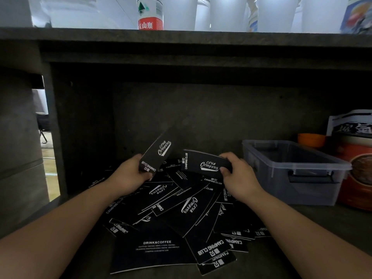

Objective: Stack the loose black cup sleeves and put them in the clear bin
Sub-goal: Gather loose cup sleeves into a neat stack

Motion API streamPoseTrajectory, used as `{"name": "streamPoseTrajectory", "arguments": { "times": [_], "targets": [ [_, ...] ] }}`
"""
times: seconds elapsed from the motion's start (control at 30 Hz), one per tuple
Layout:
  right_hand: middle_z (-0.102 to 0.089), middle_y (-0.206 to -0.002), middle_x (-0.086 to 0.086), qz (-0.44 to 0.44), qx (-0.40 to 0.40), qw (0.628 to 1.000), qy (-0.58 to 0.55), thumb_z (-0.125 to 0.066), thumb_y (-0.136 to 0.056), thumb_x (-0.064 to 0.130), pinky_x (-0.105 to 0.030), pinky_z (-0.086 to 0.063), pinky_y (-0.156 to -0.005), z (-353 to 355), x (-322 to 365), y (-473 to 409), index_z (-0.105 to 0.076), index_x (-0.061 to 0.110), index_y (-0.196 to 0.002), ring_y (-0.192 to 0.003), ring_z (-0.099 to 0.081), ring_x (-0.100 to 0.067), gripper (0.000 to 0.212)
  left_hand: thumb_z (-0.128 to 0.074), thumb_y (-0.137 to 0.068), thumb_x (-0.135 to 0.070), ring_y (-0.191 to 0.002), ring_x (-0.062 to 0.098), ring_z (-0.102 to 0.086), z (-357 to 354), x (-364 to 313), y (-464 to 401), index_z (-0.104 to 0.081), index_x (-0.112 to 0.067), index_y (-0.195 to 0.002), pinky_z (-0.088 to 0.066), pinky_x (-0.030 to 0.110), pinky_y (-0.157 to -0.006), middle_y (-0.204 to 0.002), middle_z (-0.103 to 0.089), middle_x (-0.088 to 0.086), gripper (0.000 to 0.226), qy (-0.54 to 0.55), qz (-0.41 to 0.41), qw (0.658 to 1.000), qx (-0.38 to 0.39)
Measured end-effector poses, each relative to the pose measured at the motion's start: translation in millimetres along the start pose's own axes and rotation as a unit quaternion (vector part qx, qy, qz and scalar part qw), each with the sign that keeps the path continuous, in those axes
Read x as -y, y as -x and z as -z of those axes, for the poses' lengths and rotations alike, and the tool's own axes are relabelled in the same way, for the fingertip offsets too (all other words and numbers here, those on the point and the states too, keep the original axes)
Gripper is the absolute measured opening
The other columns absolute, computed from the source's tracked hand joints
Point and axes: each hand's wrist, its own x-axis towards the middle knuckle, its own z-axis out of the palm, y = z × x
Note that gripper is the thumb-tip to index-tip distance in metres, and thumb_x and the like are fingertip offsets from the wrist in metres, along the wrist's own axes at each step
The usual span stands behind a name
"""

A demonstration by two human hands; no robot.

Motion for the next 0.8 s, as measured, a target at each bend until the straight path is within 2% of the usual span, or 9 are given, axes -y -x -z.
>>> {"name": "streamPoseTrajectory", "arguments": {
  "times": [0.1,0.2,0.33,0.5,0.57,0.63,0.73,0.8],
  "targets": [
    [-0.061,-0.107,-0.008,-0.015,-0.018,1.0,-0.013,-0.054,-0.093,0.012,-0.028,-0.045,-0.083,0,-1,-2,-0.056,0.025,-0.112,-0.097,-0.058,-0.021,0.023,-0.068,-0.088,-0.008,-0.074,0.013,-0.062,2,-4,0,-0.056,-0.018,-0.092,-0.048,0.029,-0.075,-0.08,-0.066,0.0,0.016,0.055,-0.032,0.997,-0.05],
    [-0.063,-0.105,-0.007,-0.026,-0.027,0.999,-0.026,-0.053,-0.094,0.011,-0.025,-0.042,-0.077,0,-2,-3,-0.056,0.018,-0.111,-0.094,-0.058,-0.02,0.019,-0.065,-0.089,-0.005,-0.07,0.009,-0.056,4,-7,0,-0.06,-0.018,-0.084,-0.042,0.019,-0.07,-0.078,-0.063,-0.002,0.014,0.084,-0.07,0.988,-0.11],
    [-0.065,-0.104,-0.007,-0.025,-0.036,0.998,-0.037,-0.054,-0.093,0.009,-0.027,-0.045,-0.08,0,-1,-2,-0.057,0.016,-0.109,-0.097,-0.06,-0.022,0.018,-0.064,-0.09,-0.007,-0.073,0.011,-0.059,4,-6,-2,-0.054,-0.023,-0.093,-0.045,0.021,-0.071,-0.081,-0.065,-0.001,0.019,0.124,-0.053,0.976,-0.17],
    [-0.064,-0.105,-0.007,-0.029,-0.044,0.998,-0.044,-0.053,-0.093,0.008,-0.024,-0.041,-0.077,2,-1,-2,-0.058,0.016,-0.11,-0.095,-0.058,-0.019,0.019,-0.059,-0.094,-0.006,-0.078,0.009,-0.058,8,-8,-5,-0.051,-0.017,-0.109,-0.042,0.016,-0.069,-0.085,-0.063,-0.001,0.02,0.239,-0.062,0.929,-0.274],
    [-0.064,-0.106,-0.006,-0.028,-0.036,0.997,-0.055,-0.053,-0.094,0.009,-0.026,-0.044,-0.08,2,1,-1,-0.058,0.017,-0.11,-0.097,-0.058,-0.019,0.019,-0.059,-0.094,-0.006,-0.078,0.007,-0.058,9,-8,-5,-0.051,-0.018,-0.112,-0.042,0.015,-0.072,-0.087,-0.065,-0.001,0.022,0.257,-0.068,0.927,-0.265],
    [-0.064,-0.106,-0.005,-0.023,-0.028,0.997,-0.069,-0.052,-0.094,0.009,-0.027,-0.047,-0.081,2,3,0,-0.057,0.018,-0.11,-0.096,-0.059,-0.018,0.019,-0.061,-0.093,-0.007,-0.077,0.007,-0.059,6,-7,-5,-0.053,-0.018,-0.113,-0.042,0.017,-0.074,-0.086,-0.067,0.0,0.024,0.24,-0.072,0.941,-0.227],
    [-0.063,-0.103,-0.001,-0.011,-0.02,0.996,-0.089,-0.05,-0.096,0.011,-0.019,-0.044,-0.071,3,6,1,-0.058,0.021,-0.107,-0.09,-0.058,-0.013,0.017,-0.068,-0.089,-0.009,-0.074,0.011,-0.06,-1,-6,-5,-0.054,-0.024,-0.108,-0.043,0.022,-0.074,-0.078,-0.07,-0.003,0.029,0.163,-0.086,0.967,-0.174],
    [-0.063,-0.098,0.0,0.008,-0.006,0.995,-0.102,-0.047,-0.098,0.017,-0.012,-0.042,-0.063,3,9,2,-0.058,0.022,-0.104,-0.084,-0.058,-0.012,0.013,-0.071,-0.086,-0.011,-0.069,0.007,-0.059,-5,-6,-3,-0.053,-0.029,-0.105,-0.043,0.021,-0.071,-0.072,-0.07,-0.006,0.032,0.124,-0.096,0.975,-0.156]
  ]
}}
